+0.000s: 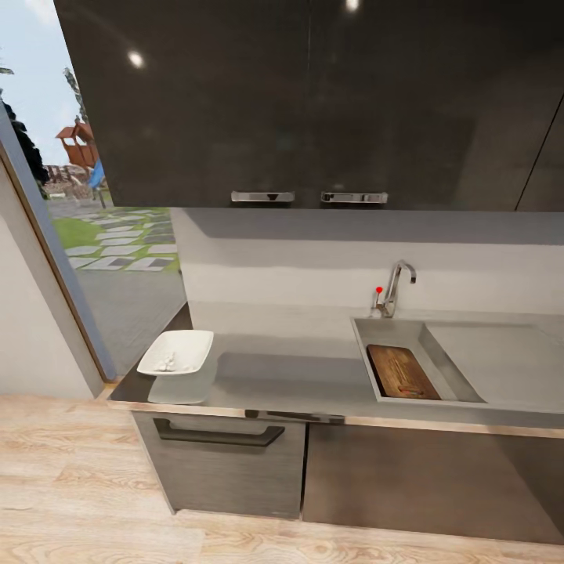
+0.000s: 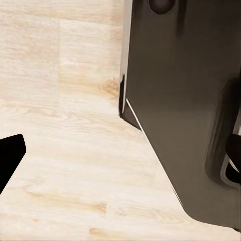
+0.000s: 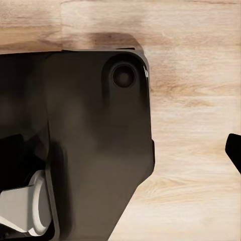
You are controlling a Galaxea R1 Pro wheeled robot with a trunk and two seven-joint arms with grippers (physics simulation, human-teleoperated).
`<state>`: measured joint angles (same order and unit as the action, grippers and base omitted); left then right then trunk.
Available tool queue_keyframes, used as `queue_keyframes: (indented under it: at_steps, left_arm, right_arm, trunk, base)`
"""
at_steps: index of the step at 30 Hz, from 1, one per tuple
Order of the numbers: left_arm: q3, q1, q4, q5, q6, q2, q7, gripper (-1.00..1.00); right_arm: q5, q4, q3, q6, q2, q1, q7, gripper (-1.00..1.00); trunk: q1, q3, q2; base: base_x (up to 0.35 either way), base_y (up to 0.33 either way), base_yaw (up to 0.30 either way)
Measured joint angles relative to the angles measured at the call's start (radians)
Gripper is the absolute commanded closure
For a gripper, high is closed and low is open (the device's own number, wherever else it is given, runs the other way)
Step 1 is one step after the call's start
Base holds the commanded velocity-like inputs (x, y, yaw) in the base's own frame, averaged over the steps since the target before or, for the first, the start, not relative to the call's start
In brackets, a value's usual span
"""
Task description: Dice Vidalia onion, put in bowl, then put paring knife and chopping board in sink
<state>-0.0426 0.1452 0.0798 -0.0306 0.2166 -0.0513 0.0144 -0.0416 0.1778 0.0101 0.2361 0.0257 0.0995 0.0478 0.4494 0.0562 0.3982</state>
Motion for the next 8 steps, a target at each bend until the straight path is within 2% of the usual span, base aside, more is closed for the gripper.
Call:
queue_keyframes:
  at_steps: [8]
  left_arm:
    - [0.0, 0.0, 0.0, 0.0, 0.0, 0.0, 0.0, -1.0]
  right_arm:
    - [0.0, 0.0, 0.0, 0.0, 0.0, 0.0, 0.0, -1.0]
  trunk:
    - [0.0, 0.0, 0.0]
  base:
    - [0.0, 0.0, 0.0]
